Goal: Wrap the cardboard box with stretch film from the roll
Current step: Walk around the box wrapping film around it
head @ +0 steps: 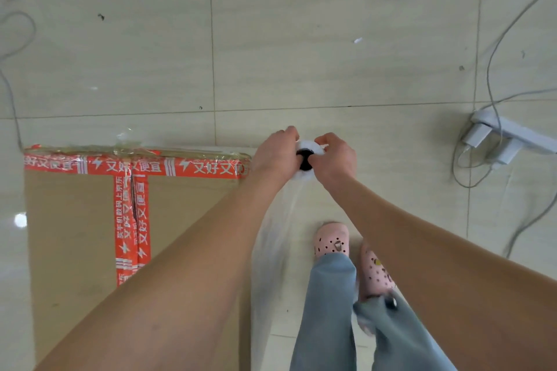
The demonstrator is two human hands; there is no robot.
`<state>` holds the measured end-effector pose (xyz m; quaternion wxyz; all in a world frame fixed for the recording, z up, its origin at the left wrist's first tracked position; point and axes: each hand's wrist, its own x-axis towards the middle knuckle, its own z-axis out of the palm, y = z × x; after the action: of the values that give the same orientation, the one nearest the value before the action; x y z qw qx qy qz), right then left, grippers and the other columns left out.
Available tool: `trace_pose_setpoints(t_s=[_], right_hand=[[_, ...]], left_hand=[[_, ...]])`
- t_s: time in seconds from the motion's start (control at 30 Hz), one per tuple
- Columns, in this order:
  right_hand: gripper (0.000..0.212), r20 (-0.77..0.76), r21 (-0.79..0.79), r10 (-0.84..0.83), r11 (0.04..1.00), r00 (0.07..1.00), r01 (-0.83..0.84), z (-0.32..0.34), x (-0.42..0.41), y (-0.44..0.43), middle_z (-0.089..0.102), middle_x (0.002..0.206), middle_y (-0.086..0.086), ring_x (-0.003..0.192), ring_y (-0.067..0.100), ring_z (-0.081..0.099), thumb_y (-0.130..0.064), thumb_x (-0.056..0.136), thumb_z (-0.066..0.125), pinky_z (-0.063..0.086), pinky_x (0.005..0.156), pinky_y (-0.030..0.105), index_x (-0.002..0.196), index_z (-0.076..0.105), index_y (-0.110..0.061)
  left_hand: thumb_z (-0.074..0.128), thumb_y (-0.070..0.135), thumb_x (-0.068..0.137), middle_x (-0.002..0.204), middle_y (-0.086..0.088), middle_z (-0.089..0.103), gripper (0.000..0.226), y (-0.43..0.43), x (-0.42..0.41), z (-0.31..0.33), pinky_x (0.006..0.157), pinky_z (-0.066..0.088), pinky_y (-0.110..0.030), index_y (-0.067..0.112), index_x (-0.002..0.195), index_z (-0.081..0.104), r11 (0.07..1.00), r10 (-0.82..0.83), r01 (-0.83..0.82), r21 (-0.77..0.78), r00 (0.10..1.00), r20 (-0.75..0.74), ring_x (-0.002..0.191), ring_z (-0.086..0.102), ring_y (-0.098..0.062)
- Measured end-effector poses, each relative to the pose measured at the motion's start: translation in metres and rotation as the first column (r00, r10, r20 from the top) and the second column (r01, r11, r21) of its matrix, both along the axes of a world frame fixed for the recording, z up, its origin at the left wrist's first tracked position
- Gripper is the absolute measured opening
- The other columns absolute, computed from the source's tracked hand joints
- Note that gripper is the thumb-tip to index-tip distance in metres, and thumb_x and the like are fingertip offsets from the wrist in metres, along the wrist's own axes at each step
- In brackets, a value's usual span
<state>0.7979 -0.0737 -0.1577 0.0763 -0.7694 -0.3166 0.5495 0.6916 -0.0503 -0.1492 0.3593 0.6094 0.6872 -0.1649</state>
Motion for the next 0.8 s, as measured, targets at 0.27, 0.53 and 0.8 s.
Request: trace_pose_setpoints(t_s=[0.27, 0.53, 0.8], right_hand=[[0.033, 0.026, -0.003, 0.135, 0.991, 0.991, -0.135, -0.003, 0.001, 0.012, 0.064, 0.111, 0.004, 0.096, 0.026, 0.062, -0.014, 0.082, 0.058, 0.05, 0.074, 0.031, 0.113, 0.06, -0.025], [0.047, 0.016, -0.13, 0.114, 0.985, 0.993, -0.111, -0.003, 0.004, 0.035, 0.054, 0.119, 0.009, 0.1, 0.028, 0.058, -0.022, 0.084, 0.059, 0.046, 0.077, 0.031, 0.129, 0.046, -0.02], [0.043, 0.032, -0.034, 0.311, 0.95, 0.95, -0.31, -0.003, -0.012, 0.081, 0.061, 0.118, 0.006, 0.101, 0.027, 0.06, -0.011, 0.084, 0.052, 0.049, 0.076, 0.031, 0.125, 0.055, -0.025]], left_hand=[[0.057, 0.025, 0.082, 0.086, -0.005, 0.061, 0.024, 0.023, 0.015, 0.007, 0.063, 0.036, -0.026, 0.012, 0.099, 0.066, 0.962, -0.267, 0.263, -0.077, 0.963, -0.046, 0.084, 0.061, -0.028], [0.054, 0.011, 0.082, 0.099, -0.011, 0.065, 0.016, 0.043, 0.017, 0.004, 0.064, 0.037, -0.028, 0.007, 0.093, 0.064, 0.987, -0.146, 0.136, -0.089, 0.982, -0.119, 0.092, 0.061, -0.031], [0.057, 0.022, 0.084, 0.087, -0.004, 0.056, 0.012, 0.064, -0.005, -0.008, 0.062, 0.038, -0.028, 0.012, 0.091, 0.058, 0.965, 0.232, -0.247, -0.09, 0.961, -0.149, 0.078, 0.052, -0.024]])
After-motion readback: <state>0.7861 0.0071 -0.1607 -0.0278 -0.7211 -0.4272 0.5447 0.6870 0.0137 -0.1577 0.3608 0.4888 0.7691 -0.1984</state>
